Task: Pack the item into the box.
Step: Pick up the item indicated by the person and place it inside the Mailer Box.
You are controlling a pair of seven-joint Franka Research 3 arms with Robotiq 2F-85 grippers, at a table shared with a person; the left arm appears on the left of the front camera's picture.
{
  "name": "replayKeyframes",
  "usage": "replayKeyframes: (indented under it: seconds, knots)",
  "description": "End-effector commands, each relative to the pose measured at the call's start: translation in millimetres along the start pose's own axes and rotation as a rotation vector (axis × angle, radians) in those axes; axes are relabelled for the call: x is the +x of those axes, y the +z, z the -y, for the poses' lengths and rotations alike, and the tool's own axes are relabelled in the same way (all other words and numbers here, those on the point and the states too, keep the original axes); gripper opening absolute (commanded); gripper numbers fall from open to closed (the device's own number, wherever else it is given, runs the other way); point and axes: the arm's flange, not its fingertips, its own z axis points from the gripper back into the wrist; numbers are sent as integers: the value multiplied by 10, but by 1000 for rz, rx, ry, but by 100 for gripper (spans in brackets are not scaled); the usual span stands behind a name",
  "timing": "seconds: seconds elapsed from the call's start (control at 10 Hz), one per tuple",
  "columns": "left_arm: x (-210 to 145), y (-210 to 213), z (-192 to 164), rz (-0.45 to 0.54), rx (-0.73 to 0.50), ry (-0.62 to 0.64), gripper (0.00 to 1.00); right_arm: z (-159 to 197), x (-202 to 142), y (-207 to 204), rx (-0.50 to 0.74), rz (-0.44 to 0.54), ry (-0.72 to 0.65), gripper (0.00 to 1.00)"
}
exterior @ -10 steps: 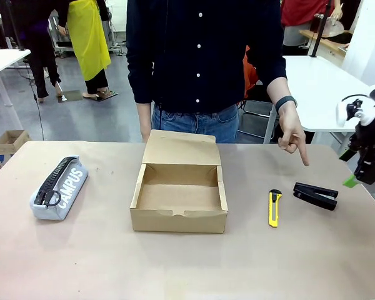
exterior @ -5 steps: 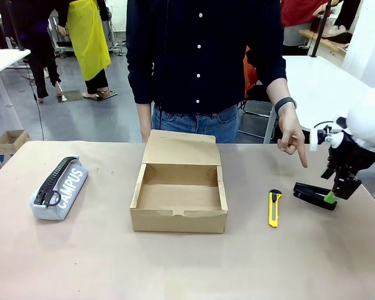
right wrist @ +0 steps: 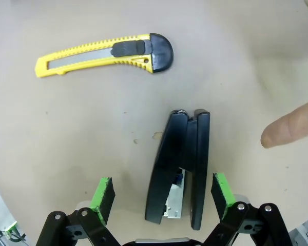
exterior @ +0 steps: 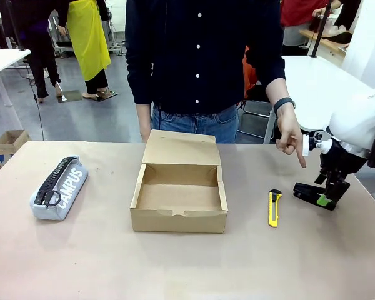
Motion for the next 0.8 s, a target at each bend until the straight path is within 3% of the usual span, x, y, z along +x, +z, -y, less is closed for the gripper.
replayKeyframes:
  seconds: [0.0, 0.7]
  knots:
    - [11, 4, 9, 21, -18, -24, 100, 192, -59, -94, -11, 24, 8, 100]
    - [11, 4, 9, 21, -18, -24, 100, 245, -58, -218, 29, 21, 5, 100]
